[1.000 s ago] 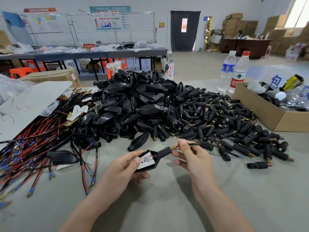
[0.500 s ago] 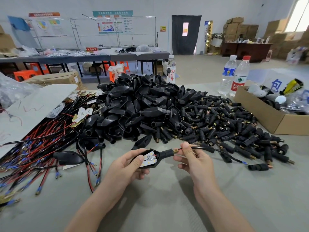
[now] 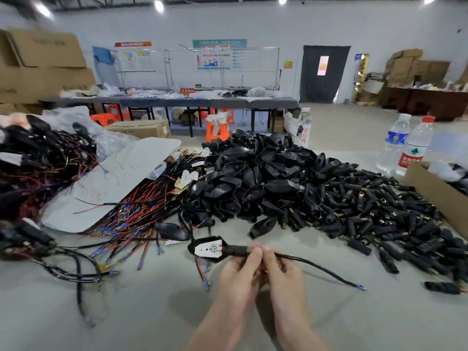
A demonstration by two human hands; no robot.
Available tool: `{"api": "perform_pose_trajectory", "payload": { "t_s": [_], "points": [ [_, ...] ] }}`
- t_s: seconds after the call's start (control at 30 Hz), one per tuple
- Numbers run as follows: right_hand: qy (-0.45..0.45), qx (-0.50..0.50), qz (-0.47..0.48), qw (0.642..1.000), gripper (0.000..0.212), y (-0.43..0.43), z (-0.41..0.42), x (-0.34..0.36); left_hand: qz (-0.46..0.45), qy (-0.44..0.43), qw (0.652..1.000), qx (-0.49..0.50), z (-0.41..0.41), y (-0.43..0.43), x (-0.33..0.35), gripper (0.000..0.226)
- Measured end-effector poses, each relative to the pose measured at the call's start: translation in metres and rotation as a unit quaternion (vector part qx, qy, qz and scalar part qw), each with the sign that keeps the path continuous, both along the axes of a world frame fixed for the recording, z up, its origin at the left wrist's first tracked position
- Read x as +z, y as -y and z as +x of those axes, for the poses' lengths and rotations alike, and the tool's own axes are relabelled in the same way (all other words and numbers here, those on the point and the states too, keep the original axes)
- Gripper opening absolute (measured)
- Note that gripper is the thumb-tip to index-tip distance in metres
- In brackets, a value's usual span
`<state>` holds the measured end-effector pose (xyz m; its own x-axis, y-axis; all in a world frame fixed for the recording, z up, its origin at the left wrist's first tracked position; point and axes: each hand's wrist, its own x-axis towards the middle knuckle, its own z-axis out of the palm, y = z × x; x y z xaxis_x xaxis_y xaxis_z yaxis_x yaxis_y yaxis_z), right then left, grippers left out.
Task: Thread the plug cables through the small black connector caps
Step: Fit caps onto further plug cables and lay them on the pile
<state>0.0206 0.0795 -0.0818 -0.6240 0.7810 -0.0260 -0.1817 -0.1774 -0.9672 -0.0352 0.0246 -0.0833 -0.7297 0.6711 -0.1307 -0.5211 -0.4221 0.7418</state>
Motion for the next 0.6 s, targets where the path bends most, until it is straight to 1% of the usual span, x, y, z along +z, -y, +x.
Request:
{"api": "perform_pose_trajectory", "payload": {
  "t_s": [0.07,0.13,0.23,0.3,0.4,0.47,0.53,0.6],
  "points": [
    [0.009,0.016,0.012,1.000,0.026,0.011,-0.006,0.001,-0.026,-0.046,0.998,0.020,-0.007,0.016,0.000,0.022],
    [0.005,0.034,0.004,0.999,0.027,0.023,-0.012,0.004,-0.064,-0.079,0.994,0.042,-0.012,0.032,0.004,0.026],
    [-0.007,0.068,-0.025,0.997,0.024,0.047,-0.024,0.005,-0.134,-0.060,0.982,0.118,-0.023,0.053,0.012,0.035],
    [-0.016,0.097,-0.067,0.993,0.023,0.067,-0.036,0.005,-0.139,-0.043,0.974,0.175,-0.040,0.072,0.020,0.032],
    [-0.018,0.139,-0.159,0.977,0.021,0.096,-0.050,0.006,-0.118,-0.046,0.965,0.229,-0.075,0.107,0.038,0.025],
    [-0.007,0.198,-0.185,0.962,0.016,0.111,-0.052,0.009,-0.142,-0.056,0.957,0.246,-0.103,0.130,0.053,0.026],
    [0.014,0.256,-0.174,0.951,0.017,0.121,-0.049,0.010,-0.191,-0.062,0.942,0.269,-0.136,0.155,0.069,0.031],
    [0.040,0.275,-0.137,0.951,0.020,0.123,-0.047,0.008,-0.230,-0.059,0.923,0.303,-0.166,0.176,0.087,0.032]
  ]
}}
